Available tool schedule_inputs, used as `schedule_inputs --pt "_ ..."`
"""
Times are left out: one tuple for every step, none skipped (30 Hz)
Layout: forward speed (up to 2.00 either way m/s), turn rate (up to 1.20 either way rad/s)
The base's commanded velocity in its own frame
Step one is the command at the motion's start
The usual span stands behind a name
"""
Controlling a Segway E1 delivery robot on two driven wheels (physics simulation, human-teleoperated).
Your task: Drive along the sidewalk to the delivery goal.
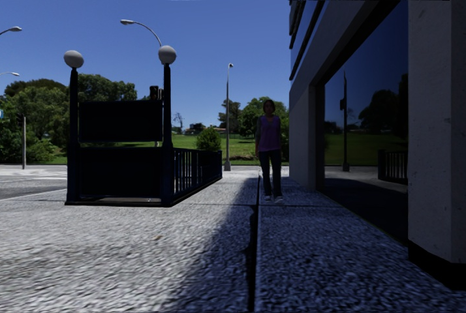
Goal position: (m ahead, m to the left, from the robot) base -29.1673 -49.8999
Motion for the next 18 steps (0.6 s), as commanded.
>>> schedule_inputs --pt "2.00 0.57" --pt "2.00 0.57" --pt "2.00 0.26" --pt "2.00 0.16" --pt "2.00 0.16" --pt "2.00 0.12" --pt "2.00 0.00" --pt "2.00 0.00" --pt "2.00 0.00" --pt "2.00 0.00" --pt "2.00 0.00" --pt "2.00 0.00" --pt "2.00 0.00" --pt "2.00 0.00" --pt "2.00 0.00" --pt "2.00 0.00" --pt "2.00 0.00" --pt "2.00 0.00"
